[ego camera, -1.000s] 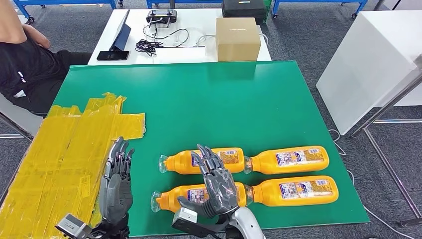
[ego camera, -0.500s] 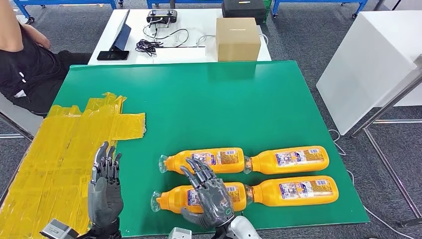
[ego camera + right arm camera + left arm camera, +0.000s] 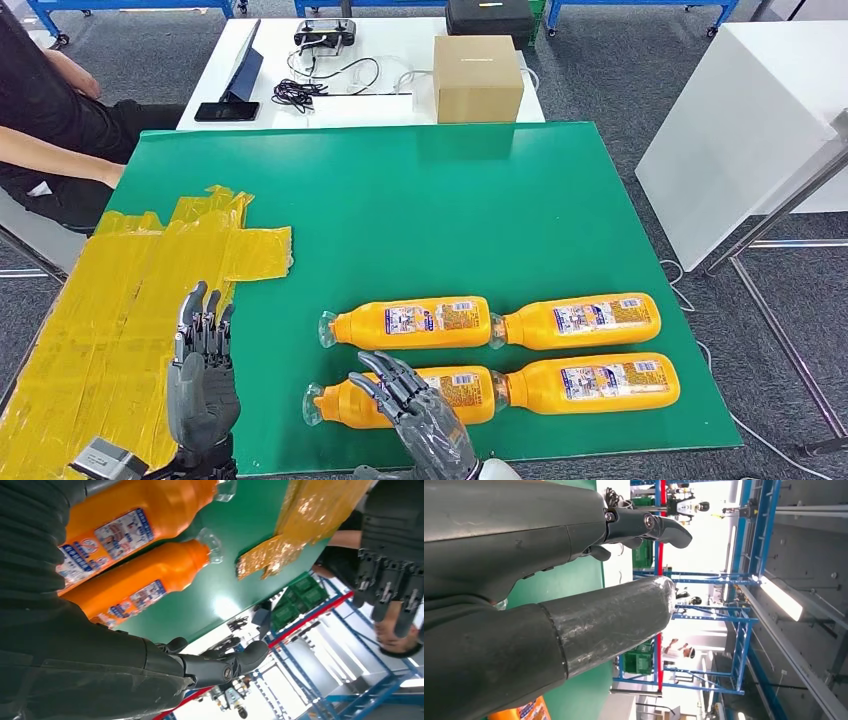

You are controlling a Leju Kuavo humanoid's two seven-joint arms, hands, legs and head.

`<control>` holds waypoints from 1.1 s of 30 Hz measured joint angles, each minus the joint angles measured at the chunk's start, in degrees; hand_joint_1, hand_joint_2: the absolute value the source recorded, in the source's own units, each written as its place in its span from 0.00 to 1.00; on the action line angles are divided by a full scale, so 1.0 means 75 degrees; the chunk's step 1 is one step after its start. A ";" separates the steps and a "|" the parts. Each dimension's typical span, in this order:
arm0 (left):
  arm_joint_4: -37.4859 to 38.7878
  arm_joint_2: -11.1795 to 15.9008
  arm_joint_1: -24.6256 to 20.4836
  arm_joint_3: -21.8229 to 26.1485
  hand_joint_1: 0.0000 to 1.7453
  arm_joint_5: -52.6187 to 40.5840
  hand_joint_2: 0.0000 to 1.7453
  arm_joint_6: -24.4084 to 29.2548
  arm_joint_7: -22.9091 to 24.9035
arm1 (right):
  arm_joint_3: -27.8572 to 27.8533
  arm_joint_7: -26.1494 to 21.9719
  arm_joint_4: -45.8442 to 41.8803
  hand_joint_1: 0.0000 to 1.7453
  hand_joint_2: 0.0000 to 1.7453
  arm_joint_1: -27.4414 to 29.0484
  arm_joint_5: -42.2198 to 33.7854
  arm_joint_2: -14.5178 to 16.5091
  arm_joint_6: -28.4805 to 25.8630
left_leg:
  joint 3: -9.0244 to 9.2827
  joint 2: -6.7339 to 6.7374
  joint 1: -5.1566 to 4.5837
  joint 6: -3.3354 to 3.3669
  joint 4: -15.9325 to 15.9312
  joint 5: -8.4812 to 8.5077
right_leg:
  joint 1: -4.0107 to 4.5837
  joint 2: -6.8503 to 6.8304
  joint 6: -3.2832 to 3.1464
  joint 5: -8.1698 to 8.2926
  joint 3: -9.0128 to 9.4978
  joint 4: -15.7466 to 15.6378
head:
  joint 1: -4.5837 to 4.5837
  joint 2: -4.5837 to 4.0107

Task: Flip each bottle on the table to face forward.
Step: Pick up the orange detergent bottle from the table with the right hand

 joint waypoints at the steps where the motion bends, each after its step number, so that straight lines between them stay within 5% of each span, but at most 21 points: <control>1: -0.0001 0.0000 0.0002 0.0017 0.00 0.0017 0.00 0.0000 0.0000 | 0.0005 0.0157 -0.0053 0.00 1.00 0.0021 0.0082 -0.0050 -0.0007 | 0.0000 0.0001 0.0000 0.0000 0.0000 0.0000 | 0.0000 0.0000 0.0000 0.0000 0.0000 0.0000 | 0.0000 0.0000; 15: -0.0001 -0.0184 0.0167 0.0453 0.00 0.0028 0.00 -0.0295 0.0000 | -0.0038 0.2762 0.0053 0.00 1.00 -0.0082 0.2053 -0.0204 -0.0293 | -0.0001 0.0001 0.0000 0.0000 0.0000 0.0000 | 0.0000 0.0000 0.0000 0.0000 -0.0004 0.0000 | 0.0000 0.0000; 33: -0.0004 -0.0331 0.0275 0.0805 0.00 0.0075 0.00 -0.0618 0.0000 | -0.0204 0.3045 0.1025 0.00 1.00 0.0062 0.2357 -0.0230 0.0115 | -0.0015 -0.0016 0.0000 0.0000 0.0000 0.0000 | 0.0003 -0.0007 0.0001 -0.0001 -0.0004 0.0001 | -0.0001 0.0000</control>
